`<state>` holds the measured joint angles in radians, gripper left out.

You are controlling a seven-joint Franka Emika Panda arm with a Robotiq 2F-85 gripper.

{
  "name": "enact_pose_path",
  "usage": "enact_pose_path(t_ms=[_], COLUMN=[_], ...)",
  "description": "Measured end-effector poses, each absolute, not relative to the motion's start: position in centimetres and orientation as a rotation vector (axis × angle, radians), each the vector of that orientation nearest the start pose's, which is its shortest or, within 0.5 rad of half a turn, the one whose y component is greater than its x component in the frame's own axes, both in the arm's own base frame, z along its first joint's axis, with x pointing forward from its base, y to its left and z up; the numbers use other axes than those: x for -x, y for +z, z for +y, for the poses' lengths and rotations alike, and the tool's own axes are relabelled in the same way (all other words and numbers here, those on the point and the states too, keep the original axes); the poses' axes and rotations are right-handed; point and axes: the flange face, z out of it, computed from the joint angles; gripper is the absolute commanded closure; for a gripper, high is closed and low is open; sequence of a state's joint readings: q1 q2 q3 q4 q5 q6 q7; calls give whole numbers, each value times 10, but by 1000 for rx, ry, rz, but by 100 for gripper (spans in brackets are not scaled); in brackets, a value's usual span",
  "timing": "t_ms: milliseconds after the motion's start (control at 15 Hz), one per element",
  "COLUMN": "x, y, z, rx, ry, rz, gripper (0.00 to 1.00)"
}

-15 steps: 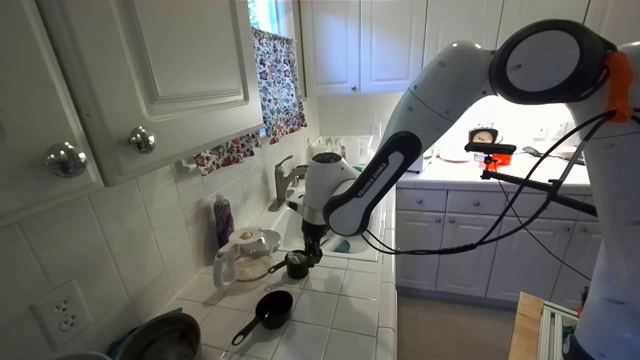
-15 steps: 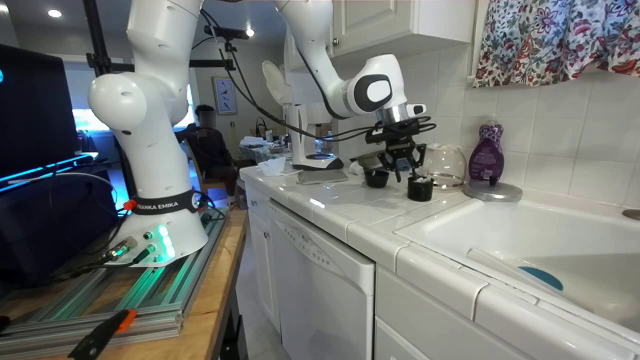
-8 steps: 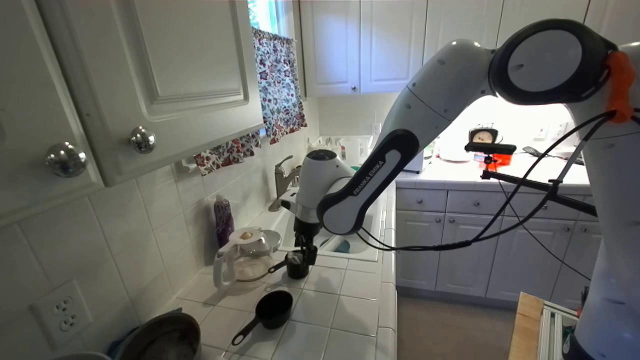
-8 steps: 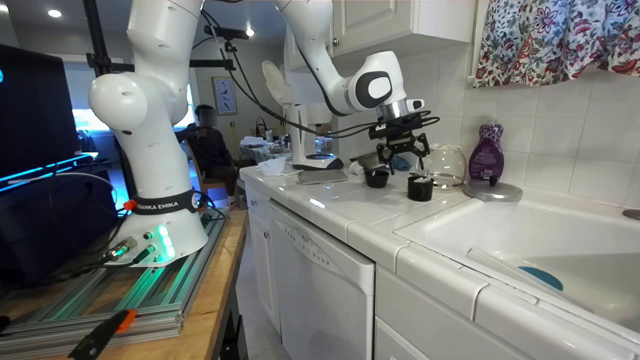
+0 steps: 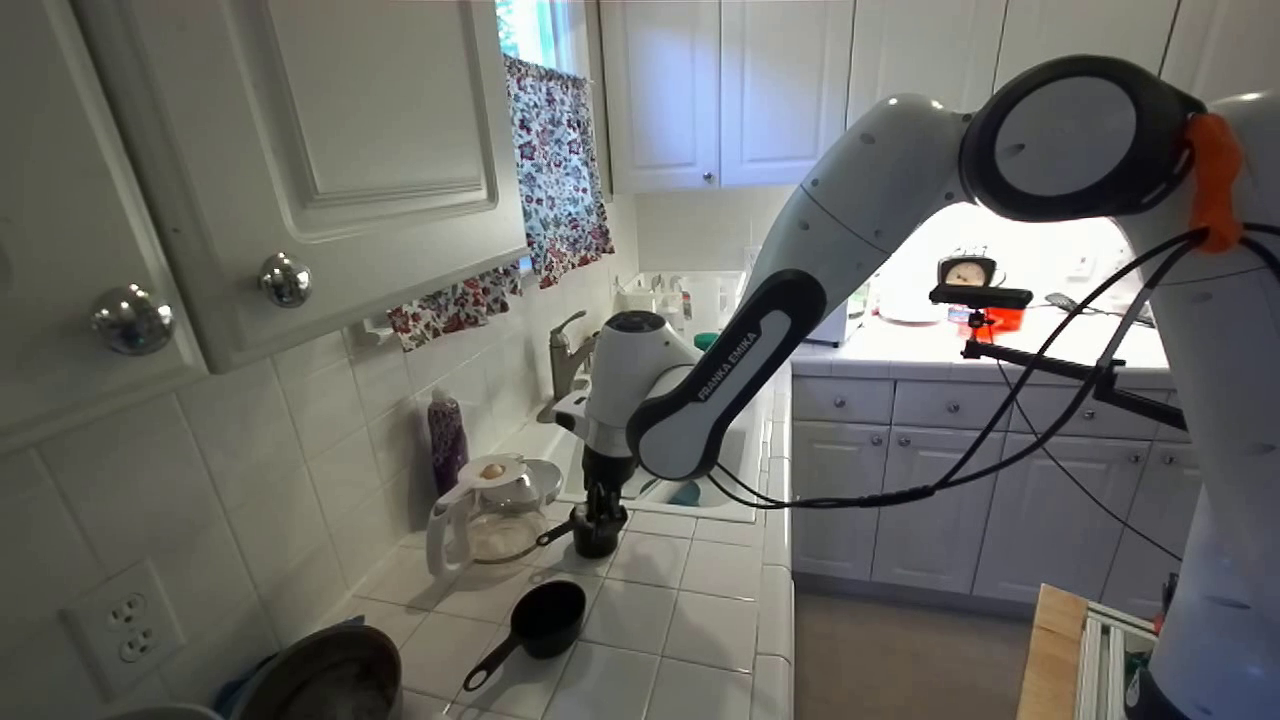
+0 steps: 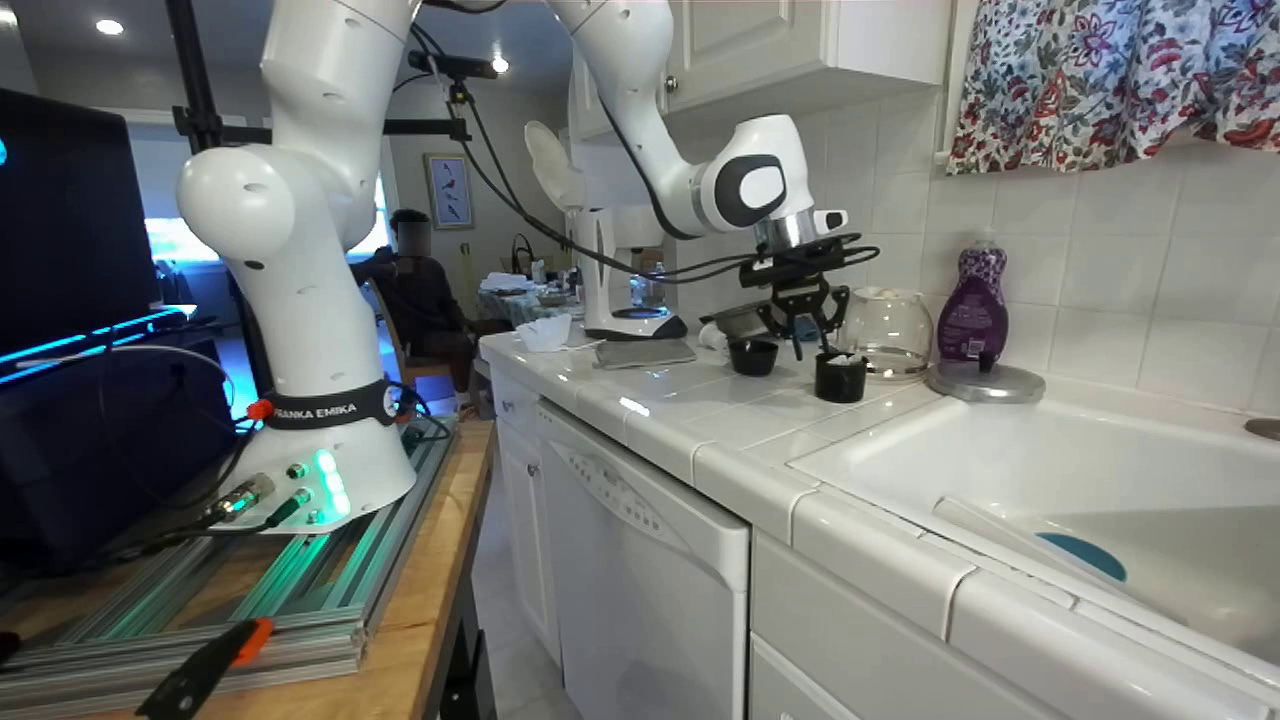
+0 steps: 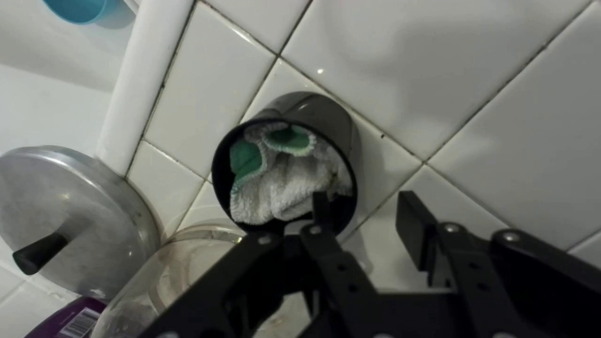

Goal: Stack up the black measuring cups

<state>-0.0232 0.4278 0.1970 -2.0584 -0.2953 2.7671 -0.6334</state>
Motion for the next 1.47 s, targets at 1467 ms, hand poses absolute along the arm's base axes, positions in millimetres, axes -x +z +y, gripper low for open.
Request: enact_pose_path(t_ms=[1467], x=[-555], y=[319], z=[199], rx=[3022], ry=[-717], rz=[-1140], gripper=[99])
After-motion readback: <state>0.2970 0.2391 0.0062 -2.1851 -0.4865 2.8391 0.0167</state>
